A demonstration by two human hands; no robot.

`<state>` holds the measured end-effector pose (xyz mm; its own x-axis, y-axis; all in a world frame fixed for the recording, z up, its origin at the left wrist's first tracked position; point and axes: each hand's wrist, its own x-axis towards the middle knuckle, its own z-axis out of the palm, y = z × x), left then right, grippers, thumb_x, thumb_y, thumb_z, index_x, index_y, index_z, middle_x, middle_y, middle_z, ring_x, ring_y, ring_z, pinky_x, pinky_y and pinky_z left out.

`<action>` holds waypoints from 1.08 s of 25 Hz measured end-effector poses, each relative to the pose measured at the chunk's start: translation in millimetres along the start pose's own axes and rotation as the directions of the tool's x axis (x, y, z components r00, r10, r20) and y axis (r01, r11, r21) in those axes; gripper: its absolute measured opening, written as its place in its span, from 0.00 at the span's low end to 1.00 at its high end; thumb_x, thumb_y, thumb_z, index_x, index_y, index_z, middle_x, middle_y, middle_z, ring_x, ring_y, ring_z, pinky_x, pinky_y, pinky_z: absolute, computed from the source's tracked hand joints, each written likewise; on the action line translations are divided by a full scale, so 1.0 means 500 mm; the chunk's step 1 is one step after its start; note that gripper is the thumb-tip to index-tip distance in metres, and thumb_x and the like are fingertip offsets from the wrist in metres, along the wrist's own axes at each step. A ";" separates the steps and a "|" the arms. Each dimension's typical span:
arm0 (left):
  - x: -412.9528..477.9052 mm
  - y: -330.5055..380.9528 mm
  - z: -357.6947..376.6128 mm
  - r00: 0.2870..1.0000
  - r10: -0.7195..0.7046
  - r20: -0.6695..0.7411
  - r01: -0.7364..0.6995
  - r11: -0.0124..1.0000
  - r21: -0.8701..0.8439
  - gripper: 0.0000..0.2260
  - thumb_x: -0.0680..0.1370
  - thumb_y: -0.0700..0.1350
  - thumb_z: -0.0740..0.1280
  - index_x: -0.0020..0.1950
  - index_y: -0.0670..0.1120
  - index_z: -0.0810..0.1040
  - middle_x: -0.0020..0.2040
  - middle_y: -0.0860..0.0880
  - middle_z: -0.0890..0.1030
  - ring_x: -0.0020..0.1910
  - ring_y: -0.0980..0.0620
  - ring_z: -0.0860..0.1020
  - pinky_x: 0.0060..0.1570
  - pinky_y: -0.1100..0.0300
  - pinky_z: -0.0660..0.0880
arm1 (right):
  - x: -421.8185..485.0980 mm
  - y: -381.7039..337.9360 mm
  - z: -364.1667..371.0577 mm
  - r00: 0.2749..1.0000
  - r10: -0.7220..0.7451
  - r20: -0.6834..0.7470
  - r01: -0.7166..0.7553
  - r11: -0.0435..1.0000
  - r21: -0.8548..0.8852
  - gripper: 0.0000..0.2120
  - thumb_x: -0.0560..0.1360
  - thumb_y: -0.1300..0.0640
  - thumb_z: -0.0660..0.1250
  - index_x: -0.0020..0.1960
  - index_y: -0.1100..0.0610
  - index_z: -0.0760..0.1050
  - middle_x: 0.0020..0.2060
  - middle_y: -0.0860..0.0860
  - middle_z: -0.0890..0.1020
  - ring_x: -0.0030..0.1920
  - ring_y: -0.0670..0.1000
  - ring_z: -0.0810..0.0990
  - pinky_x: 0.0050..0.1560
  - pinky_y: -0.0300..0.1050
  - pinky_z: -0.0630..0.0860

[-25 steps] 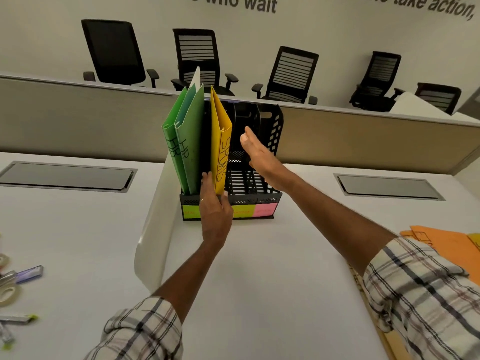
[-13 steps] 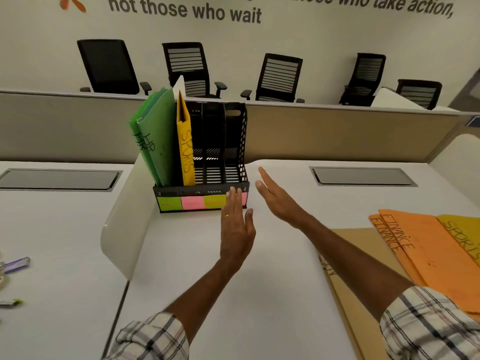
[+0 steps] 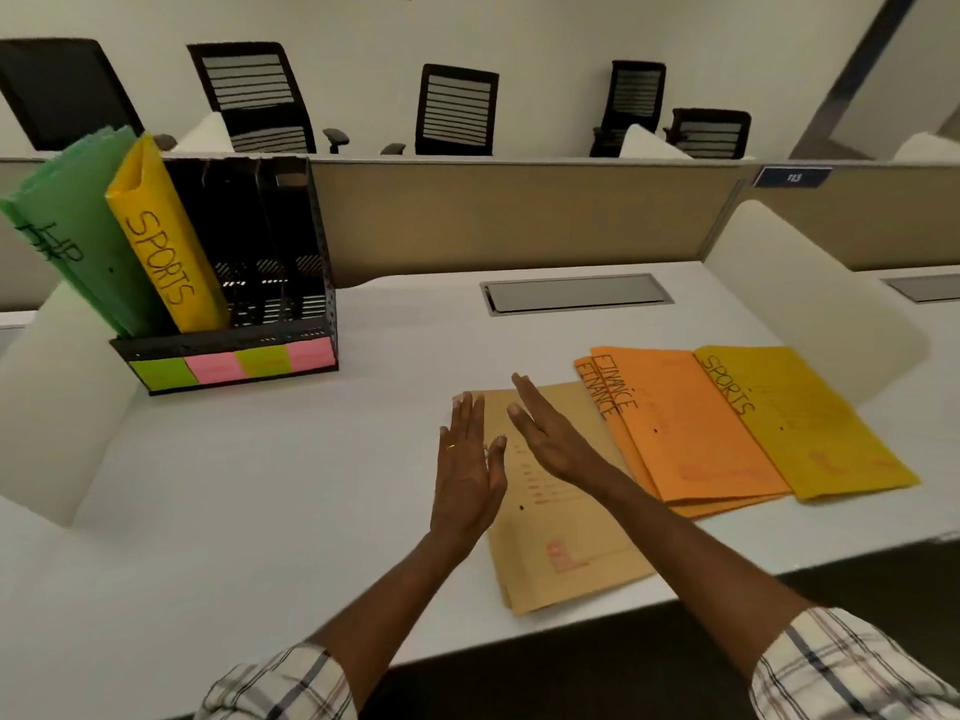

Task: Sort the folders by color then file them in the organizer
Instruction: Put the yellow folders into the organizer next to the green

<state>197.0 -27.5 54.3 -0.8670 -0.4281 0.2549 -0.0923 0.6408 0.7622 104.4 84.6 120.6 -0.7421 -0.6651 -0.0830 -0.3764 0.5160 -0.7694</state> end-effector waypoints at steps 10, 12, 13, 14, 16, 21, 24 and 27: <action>0.046 0.143 0.244 0.945 0.170 0.278 -0.171 0.985 -0.024 0.27 0.87 0.54 0.53 0.84 0.50 0.49 0.84 0.53 0.46 0.82 0.59 0.40 0.81 0.53 0.41 | -0.107 0.261 -0.181 0.929 0.280 -0.243 -0.283 0.959 0.026 0.29 0.85 0.45 0.53 0.82 0.52 0.48 0.82 0.49 0.49 0.81 0.47 0.47 0.81 0.50 0.48; 0.071 0.181 0.295 0.916 0.223 0.334 -0.221 0.974 -0.045 0.27 0.87 0.54 0.52 0.84 0.51 0.48 0.84 0.52 0.46 0.82 0.57 0.40 0.82 0.51 0.42 | -0.124 0.301 -0.223 0.890 0.336 -0.309 -0.338 0.940 0.047 0.30 0.84 0.44 0.53 0.82 0.51 0.49 0.82 0.50 0.49 0.81 0.48 0.47 0.81 0.53 0.49; 0.082 0.201 0.318 0.902 0.247 0.355 -0.246 0.968 -0.051 0.27 0.87 0.54 0.52 0.84 0.50 0.49 0.84 0.52 0.46 0.82 0.56 0.40 0.82 0.50 0.42 | -0.133 0.316 -0.244 0.872 0.360 -0.331 -0.362 0.930 0.059 0.30 0.84 0.44 0.53 0.82 0.51 0.49 0.82 0.50 0.49 0.81 0.48 0.47 0.81 0.54 0.50; 0.094 0.220 0.339 0.888 0.267 0.373 -0.263 0.963 -0.062 0.27 0.87 0.54 0.53 0.84 0.49 0.49 0.84 0.51 0.46 0.82 0.55 0.41 0.82 0.49 0.43 | -0.140 0.329 -0.264 0.856 0.381 -0.349 -0.381 0.922 0.072 0.30 0.84 0.44 0.53 0.82 0.51 0.49 0.82 0.50 0.49 0.81 0.49 0.48 0.81 0.54 0.50; 0.109 0.252 0.379 0.860 0.307 0.408 -0.299 0.950 -0.083 0.27 0.87 0.53 0.53 0.84 0.49 0.50 0.84 0.50 0.46 0.83 0.53 0.41 0.82 0.49 0.43 | -0.160 0.357 -0.295 0.828 0.407 -0.384 -0.405 0.910 0.092 0.29 0.84 0.45 0.53 0.82 0.51 0.49 0.82 0.50 0.49 0.81 0.49 0.47 0.81 0.55 0.50; 0.121 0.322 0.489 0.793 0.375 0.481 -0.357 0.925 -0.132 0.27 0.87 0.53 0.53 0.84 0.48 0.50 0.84 0.50 0.46 0.83 0.52 0.41 0.81 0.48 0.42 | -0.219 0.440 -0.369 0.763 0.465 -0.449 -0.463 0.878 0.121 0.29 0.84 0.45 0.53 0.82 0.51 0.49 0.82 0.50 0.49 0.81 0.49 0.47 0.81 0.54 0.49; 0.128 0.359 0.564 0.773 0.384 0.506 -0.368 0.920 -0.136 0.27 0.87 0.54 0.53 0.84 0.48 0.50 0.84 0.50 0.46 0.83 0.52 0.41 0.81 0.48 0.41 | -0.242 0.504 -0.423 0.757 0.470 -0.454 -0.481 0.871 0.099 0.29 0.84 0.45 0.53 0.82 0.50 0.49 0.82 0.50 0.49 0.81 0.49 0.47 0.81 0.54 0.50; 0.136 0.410 0.653 0.780 0.374 0.501 -0.368 0.923 -0.116 0.27 0.87 0.53 0.54 0.84 0.48 0.51 0.84 0.49 0.48 0.83 0.51 0.42 0.81 0.47 0.43 | -0.255 0.581 -0.491 0.774 0.456 -0.440 -0.484 0.873 0.053 0.29 0.85 0.45 0.53 0.82 0.50 0.49 0.82 0.50 0.48 0.82 0.51 0.46 0.80 0.57 0.50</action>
<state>-41.1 282.9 33.5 -0.9566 0.2249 0.1856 0.2903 0.6751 0.6782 -46.6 452.0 63.1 -0.9897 -0.0424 -0.1366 0.0600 0.7438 -0.6658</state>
